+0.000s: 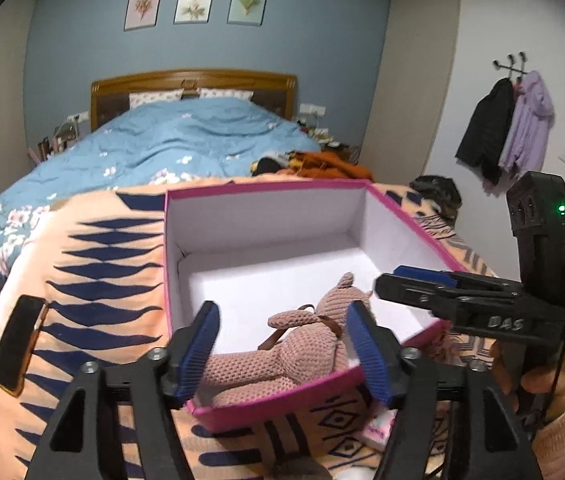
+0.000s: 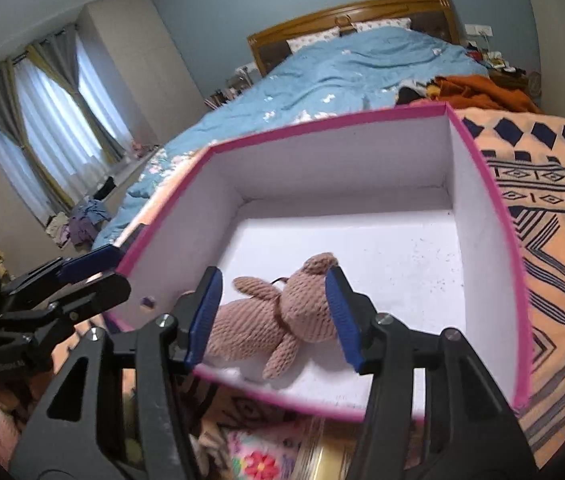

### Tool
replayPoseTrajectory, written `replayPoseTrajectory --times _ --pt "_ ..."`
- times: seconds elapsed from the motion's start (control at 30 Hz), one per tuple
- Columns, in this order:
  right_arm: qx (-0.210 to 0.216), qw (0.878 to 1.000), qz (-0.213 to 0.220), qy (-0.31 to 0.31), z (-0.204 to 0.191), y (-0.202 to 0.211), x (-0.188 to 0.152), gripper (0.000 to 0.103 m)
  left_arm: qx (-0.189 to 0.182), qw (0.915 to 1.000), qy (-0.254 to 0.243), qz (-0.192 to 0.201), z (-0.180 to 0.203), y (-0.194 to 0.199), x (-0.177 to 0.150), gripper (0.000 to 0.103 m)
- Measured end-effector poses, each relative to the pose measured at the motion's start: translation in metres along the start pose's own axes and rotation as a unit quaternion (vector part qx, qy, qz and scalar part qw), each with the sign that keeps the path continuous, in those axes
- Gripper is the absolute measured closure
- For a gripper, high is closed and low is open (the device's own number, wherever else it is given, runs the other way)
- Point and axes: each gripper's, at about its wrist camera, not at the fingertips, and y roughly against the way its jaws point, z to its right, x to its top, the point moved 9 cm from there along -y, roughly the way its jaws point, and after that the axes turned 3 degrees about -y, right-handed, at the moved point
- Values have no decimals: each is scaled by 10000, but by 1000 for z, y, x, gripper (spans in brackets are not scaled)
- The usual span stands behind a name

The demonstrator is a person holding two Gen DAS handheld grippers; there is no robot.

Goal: Organize objects
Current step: 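Lift the bunny over the magenta box and open both grippers to drop it, then reach both grippers to the grey raccoon plush and grasp it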

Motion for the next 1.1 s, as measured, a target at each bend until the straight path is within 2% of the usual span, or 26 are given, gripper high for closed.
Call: replayPoseTrajectory --times 0.1,0.2,0.4,0.47,0.67,0.77,0.87,1.1 --pt "280 9994 148 161 -15 30 -7 44 -67 9998 -20 175 0 20 -4 26" --pt "503 9979 242 332 -30 53 -16 42 -182 9993 20 318 0 38 -10 25" --pt "796 9954 152 509 -45 84 -55 38 -201 9994 -120 244 5 53 -35 25" --pt "746 9958 13 535 -44 86 -73 38 -185 9996 -149 159 8 52 -44 25" --pt "217 9965 -277 760 -34 80 -123 38 -281 9992 -177 -204 14 46 -79 25" --pt "356 9959 -574 602 -33 69 -146 38 -312 9986 -278 -320 22 42 -89 25" --pt "385 9937 -793 697 -41 61 -163 38 -429 9979 -288 -397 31 38 -95 25" --pt "301 9891 -1011 1023 -54 51 -180 38 -510 9965 -333 -570 42 26 -105 25"
